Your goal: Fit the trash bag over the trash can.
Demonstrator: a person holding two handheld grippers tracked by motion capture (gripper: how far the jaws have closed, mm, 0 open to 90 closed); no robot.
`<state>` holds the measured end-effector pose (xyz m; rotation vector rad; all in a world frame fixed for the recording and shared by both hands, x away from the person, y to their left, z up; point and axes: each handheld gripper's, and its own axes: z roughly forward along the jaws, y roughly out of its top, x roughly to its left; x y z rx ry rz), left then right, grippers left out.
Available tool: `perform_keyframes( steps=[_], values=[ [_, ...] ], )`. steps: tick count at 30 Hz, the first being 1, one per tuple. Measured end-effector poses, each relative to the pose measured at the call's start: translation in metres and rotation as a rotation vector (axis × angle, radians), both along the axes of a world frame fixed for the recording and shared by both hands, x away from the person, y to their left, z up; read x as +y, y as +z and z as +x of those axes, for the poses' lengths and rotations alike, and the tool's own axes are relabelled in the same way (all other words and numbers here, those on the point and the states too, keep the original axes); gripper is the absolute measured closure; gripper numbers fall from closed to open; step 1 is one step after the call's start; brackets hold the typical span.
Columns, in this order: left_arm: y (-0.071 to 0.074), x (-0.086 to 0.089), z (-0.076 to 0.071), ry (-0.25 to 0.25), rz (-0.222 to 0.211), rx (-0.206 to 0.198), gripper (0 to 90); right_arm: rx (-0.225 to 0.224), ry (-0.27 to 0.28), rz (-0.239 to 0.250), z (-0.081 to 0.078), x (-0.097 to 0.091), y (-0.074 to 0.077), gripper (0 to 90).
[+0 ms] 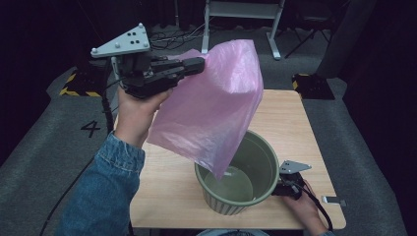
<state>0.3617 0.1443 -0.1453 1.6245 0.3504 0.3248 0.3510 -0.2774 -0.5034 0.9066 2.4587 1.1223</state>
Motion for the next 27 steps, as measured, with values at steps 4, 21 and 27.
perform_keyframes(
  steps=[4,21,27],
  values=[
    [-0.001,-0.015,0.000,-0.019,0.011,0.004,88.8,0.000,0.000,0.000,0.000,0.000,0.000,35.3],
    [-0.017,-0.069,0.004,-0.106,0.041,0.041,88.7,-0.001,0.000,0.000,0.000,0.000,0.000,35.3],
    [-0.028,-0.084,0.007,-0.130,0.054,0.057,88.6,0.000,-0.001,0.000,0.000,0.000,0.000,35.3]
  ],
)
